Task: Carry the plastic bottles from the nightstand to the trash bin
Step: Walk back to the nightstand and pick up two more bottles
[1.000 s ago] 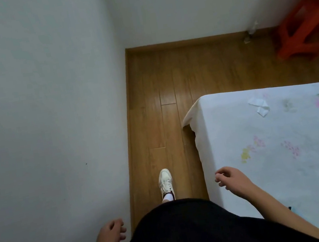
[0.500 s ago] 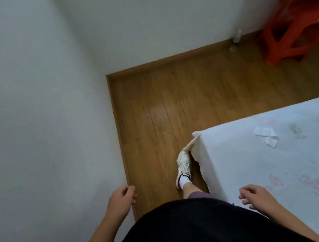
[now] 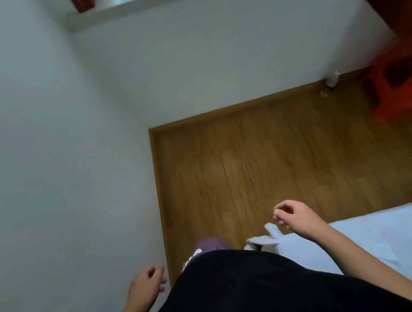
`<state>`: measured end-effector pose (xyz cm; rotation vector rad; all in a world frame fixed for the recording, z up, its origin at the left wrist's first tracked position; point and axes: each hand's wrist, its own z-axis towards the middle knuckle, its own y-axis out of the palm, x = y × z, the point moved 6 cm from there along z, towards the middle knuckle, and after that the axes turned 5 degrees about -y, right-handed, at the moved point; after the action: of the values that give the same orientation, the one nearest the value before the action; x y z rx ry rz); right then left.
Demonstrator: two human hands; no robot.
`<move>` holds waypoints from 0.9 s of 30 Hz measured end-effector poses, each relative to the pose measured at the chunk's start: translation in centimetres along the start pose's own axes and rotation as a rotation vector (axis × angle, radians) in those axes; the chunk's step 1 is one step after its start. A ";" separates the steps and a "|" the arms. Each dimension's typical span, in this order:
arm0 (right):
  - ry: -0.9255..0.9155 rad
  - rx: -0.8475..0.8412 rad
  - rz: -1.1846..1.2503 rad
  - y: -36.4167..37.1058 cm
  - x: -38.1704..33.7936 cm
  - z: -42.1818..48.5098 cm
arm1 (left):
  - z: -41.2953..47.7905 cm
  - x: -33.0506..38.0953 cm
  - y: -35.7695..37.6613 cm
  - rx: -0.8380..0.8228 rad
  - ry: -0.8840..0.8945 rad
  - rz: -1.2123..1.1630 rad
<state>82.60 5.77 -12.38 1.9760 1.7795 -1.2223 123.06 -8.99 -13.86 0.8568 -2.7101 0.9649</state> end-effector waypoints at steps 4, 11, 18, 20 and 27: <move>0.001 0.076 0.044 -3.7 -2.8 4.0 | 4.3 6.4 -0.8 -0.028 -0.018 0.068; 0.292 0.280 0.228 -8.6 1.9 5.6 | 11.8 26.2 0.1 -0.142 0.137 0.236; 0.553 0.545 0.507 -10.7 6.7 1.8 | 11.2 48.2 8.2 -0.311 0.509 0.578; 0.612 0.613 0.595 -11.0 8.1 0.8 | 11.0 52.3 11.4 -0.348 0.555 0.644; 0.722 0.758 0.882 -13.6 12.3 1.1 | 10.2 62.0 21.0 -0.385 0.646 0.881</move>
<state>68.94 17.28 -16.65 3.3672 0.3052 -0.9503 60.61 -30.97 -14.04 -0.6731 -2.4733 0.5997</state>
